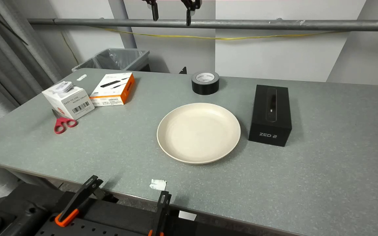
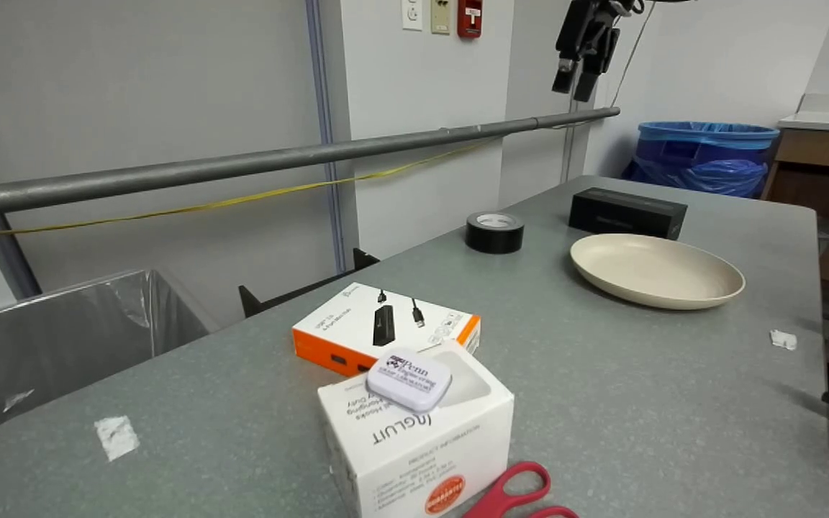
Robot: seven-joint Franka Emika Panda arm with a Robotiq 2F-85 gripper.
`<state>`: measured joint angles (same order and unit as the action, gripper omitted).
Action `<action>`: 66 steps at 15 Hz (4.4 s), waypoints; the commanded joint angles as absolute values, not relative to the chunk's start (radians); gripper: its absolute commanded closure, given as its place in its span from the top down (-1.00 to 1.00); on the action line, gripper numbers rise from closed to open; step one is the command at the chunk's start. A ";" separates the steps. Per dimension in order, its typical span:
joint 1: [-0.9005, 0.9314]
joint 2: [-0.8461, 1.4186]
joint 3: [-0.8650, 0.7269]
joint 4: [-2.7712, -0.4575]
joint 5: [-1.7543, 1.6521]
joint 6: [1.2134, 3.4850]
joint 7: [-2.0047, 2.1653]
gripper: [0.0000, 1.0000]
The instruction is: Pick the tape and put it on the plate
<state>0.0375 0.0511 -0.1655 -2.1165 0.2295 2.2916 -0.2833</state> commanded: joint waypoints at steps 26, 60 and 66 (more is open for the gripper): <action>0.037 0.919 -0.116 -1.344 0.048 2.261 0.332 1.00; -0.112 0.402 -0.051 -1.916 0.081 2.287 -0.126 -0.87; -0.118 0.299 -0.062 -2.257 0.065 2.464 -0.192 -0.87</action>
